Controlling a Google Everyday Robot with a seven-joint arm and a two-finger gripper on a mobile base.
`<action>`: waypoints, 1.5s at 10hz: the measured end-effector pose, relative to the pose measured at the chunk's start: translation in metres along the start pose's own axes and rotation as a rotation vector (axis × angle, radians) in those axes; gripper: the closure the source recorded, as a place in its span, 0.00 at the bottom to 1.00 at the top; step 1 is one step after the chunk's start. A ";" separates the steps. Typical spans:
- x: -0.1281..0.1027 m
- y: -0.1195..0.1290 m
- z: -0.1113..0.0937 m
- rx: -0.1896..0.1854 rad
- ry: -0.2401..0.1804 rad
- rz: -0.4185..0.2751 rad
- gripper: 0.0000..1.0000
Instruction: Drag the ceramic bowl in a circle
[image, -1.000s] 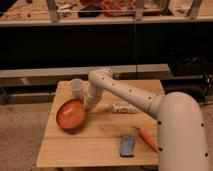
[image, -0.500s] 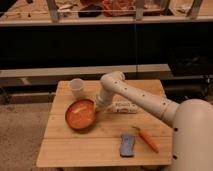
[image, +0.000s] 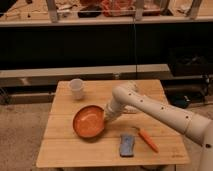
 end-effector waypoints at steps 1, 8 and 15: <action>-0.014 0.000 0.000 -0.001 0.000 -0.009 0.98; -0.079 -0.052 0.024 -0.011 -0.039 -0.174 0.98; -0.051 -0.144 0.046 -0.010 -0.073 -0.403 0.98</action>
